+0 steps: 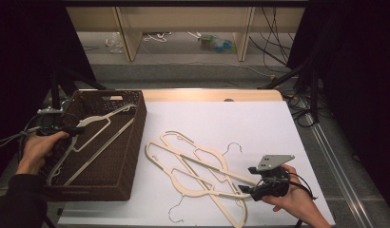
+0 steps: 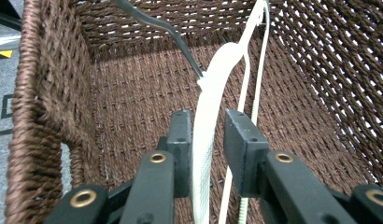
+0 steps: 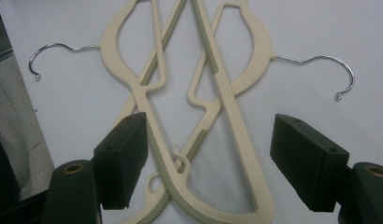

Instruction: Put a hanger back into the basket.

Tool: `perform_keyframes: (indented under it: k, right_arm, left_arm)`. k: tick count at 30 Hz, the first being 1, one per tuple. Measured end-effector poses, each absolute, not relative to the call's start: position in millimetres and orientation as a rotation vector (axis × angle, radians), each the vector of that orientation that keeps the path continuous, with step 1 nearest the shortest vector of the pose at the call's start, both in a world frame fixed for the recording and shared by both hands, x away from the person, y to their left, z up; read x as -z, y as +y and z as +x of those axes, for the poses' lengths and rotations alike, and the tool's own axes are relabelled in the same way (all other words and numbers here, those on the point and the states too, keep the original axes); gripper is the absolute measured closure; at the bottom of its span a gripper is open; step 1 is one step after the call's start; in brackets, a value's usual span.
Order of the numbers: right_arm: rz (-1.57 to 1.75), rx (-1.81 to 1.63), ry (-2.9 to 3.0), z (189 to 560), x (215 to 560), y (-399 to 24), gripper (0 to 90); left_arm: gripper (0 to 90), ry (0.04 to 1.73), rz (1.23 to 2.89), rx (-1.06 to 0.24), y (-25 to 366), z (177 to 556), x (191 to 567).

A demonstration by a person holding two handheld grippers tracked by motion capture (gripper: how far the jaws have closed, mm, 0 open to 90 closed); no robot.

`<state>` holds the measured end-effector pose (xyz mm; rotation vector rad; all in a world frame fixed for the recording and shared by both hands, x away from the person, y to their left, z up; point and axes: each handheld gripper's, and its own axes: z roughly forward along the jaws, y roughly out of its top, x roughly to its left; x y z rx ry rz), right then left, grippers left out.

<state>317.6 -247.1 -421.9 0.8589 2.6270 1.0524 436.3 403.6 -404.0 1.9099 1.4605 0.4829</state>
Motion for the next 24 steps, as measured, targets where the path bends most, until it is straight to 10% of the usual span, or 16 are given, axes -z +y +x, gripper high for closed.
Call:
perform_keyframes:
  k: [24]
  right_arm:
    - [0.817,-1.098,2.600,316.4,423.4,-238.8,27.8]
  left_arm:
    - [34.4,1.098,1.729,-0.570,305.8,334.0,340.1]
